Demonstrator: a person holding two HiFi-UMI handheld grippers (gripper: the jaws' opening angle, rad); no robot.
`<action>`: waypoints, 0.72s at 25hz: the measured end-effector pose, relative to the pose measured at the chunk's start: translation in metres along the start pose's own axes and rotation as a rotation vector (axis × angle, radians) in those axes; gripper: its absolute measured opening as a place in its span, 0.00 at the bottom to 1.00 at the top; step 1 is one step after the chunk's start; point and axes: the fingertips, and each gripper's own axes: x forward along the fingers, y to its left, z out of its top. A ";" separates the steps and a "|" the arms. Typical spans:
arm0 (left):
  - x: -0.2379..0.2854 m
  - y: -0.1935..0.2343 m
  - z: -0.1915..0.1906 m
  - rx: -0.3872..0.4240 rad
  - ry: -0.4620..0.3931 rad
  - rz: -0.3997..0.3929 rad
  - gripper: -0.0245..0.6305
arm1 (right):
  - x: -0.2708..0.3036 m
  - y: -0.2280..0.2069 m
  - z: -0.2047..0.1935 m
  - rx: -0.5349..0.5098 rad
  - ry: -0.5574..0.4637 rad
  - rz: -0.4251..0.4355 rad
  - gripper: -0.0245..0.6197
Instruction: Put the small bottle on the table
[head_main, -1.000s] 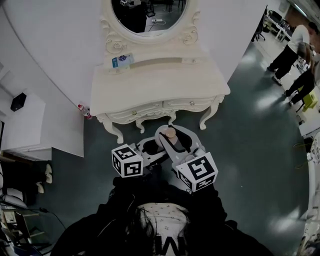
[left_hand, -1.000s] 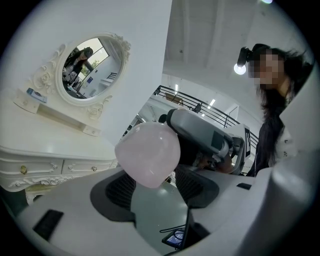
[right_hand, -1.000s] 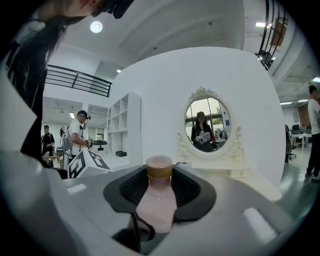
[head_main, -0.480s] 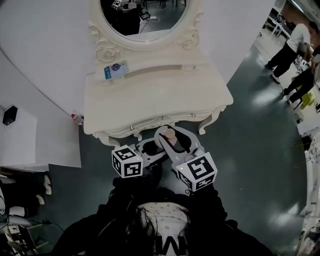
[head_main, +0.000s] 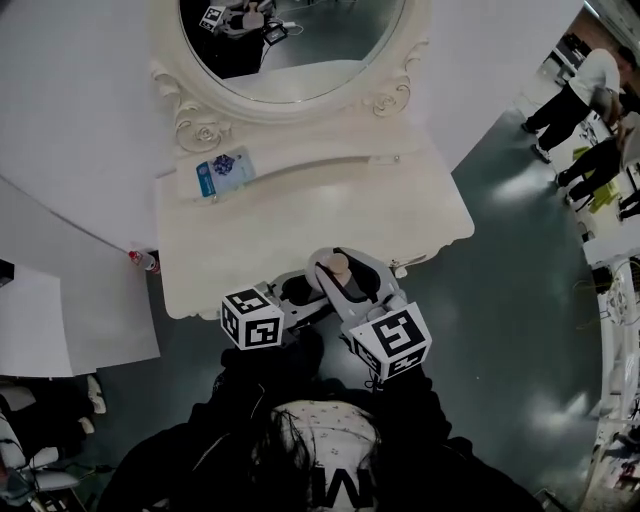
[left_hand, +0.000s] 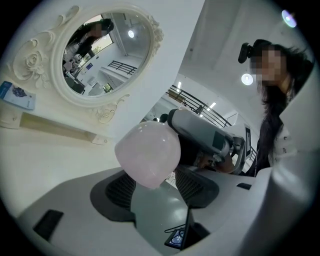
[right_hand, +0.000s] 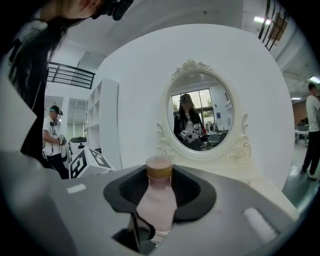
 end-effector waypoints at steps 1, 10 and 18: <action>-0.001 0.008 0.005 -0.001 0.006 -0.007 0.39 | 0.009 -0.004 0.001 0.003 0.003 -0.008 0.27; -0.001 0.055 0.037 -0.009 0.039 -0.081 0.39 | 0.062 -0.027 0.009 -0.003 0.024 -0.092 0.27; 0.003 0.070 0.050 -0.017 0.041 -0.109 0.39 | 0.080 -0.040 0.013 -0.011 0.036 -0.115 0.27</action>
